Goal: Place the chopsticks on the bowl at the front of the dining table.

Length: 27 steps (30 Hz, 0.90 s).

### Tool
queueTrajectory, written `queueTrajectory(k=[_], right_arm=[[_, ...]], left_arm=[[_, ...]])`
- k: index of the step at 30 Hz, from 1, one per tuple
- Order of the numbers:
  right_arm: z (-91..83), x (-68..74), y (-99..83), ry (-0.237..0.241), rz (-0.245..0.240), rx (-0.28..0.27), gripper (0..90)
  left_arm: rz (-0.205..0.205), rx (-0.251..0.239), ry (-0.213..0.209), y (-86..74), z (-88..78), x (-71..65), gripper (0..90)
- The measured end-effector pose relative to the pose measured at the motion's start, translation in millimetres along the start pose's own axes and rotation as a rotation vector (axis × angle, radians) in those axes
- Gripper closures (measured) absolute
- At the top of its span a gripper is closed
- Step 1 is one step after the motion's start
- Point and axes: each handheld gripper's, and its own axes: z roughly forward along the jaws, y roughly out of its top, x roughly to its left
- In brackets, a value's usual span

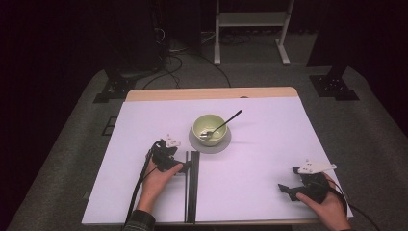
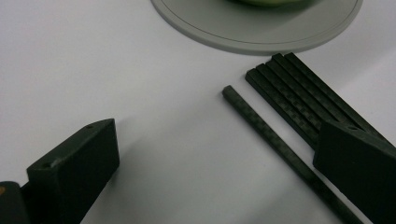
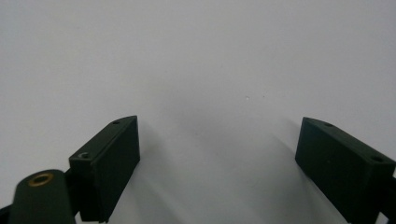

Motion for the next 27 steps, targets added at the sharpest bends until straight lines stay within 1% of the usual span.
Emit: queueTrajectory(k=[3, 8, 16, 17, 22, 27], right_arm=[[0.0, 0.0, 0.0, 0.000, 0.000, 0.000, 12.1], [0.0, 0.0, 0.0, 0.000, 0.000, 0.000, 12.1], [0.0, 0.0, 0.0, -0.001, -0.001, 0.000, 12.1], [0.0, 0.0, 0.0, -0.001, -0.001, 0.000, 12.2], [0.0, 0.0, 0.0, 0.000, -0.001, 0.000, 12.2], [0.0, 0.1, 0.0, -0.001, 0.000, 0.000, 12.1]], left_arm=[[-0.005, -0.002, -0.001, -1.4, -0.9, -1.2, 0.0], [0.002, 0.009, -0.001, -4.0, -4.9, -5.2, 0.0], [0.000, 0.004, -0.014, -8.7, -9.9, -9.3, 0.0], [0.007, 0.004, -0.015, -9.8, -12.0, -9.8, 0.0], [0.009, 0.006, -0.011, -11.5, -15.6, -11.9, 0.0], [0.015, 0.000, -0.018, -12.8, -18.6, -17.0, 0.0]])
